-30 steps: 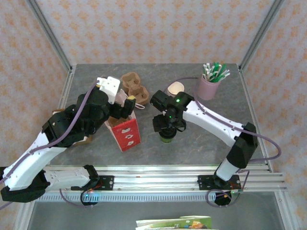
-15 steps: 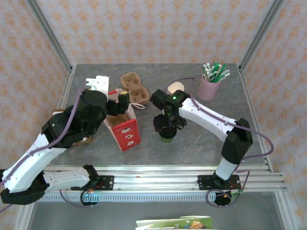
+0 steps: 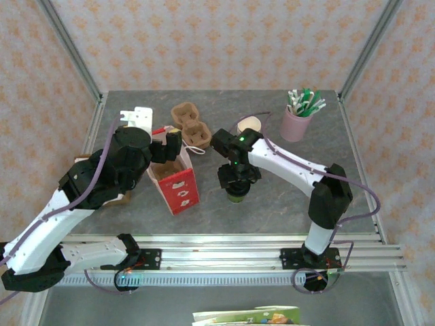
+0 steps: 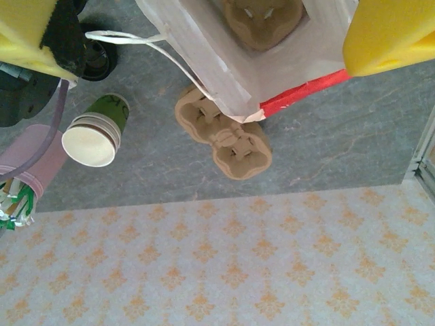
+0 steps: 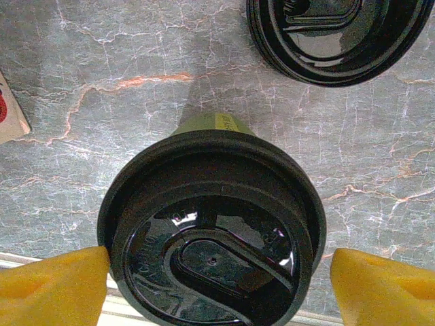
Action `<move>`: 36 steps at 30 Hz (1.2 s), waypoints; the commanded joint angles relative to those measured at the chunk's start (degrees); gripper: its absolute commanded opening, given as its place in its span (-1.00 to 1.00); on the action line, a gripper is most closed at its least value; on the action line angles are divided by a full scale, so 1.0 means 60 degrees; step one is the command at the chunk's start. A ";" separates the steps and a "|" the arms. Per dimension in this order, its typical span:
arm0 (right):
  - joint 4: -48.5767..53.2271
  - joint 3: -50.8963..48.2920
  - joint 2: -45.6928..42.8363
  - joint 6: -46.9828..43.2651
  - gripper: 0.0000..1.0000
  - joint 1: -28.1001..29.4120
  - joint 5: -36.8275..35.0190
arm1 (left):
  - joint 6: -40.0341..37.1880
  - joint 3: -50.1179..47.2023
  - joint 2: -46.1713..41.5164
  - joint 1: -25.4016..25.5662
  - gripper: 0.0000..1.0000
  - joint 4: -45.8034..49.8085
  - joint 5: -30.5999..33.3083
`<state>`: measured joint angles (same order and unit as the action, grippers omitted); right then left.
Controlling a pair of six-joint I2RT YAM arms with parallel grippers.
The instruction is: Pack the takeout coffee
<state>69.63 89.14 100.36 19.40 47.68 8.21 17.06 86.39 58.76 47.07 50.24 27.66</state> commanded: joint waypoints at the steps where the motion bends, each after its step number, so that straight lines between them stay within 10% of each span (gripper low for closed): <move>1: -0.0053 -0.0263 -0.0005 -0.0015 0.65 -0.0007 -0.0086 | -0.0031 -0.0116 0.0006 -0.0111 0.97 -0.0072 -0.0080; 36: -0.0647 -0.1253 0.0032 -0.0104 0.50 -0.0057 -0.0267 | 0.0216 0.0043 -0.0011 -0.0257 0.98 0.0127 -0.0236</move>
<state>65.43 84.20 99.09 19.35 47.68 8.58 17.15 86.02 58.85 45.98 50.22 25.93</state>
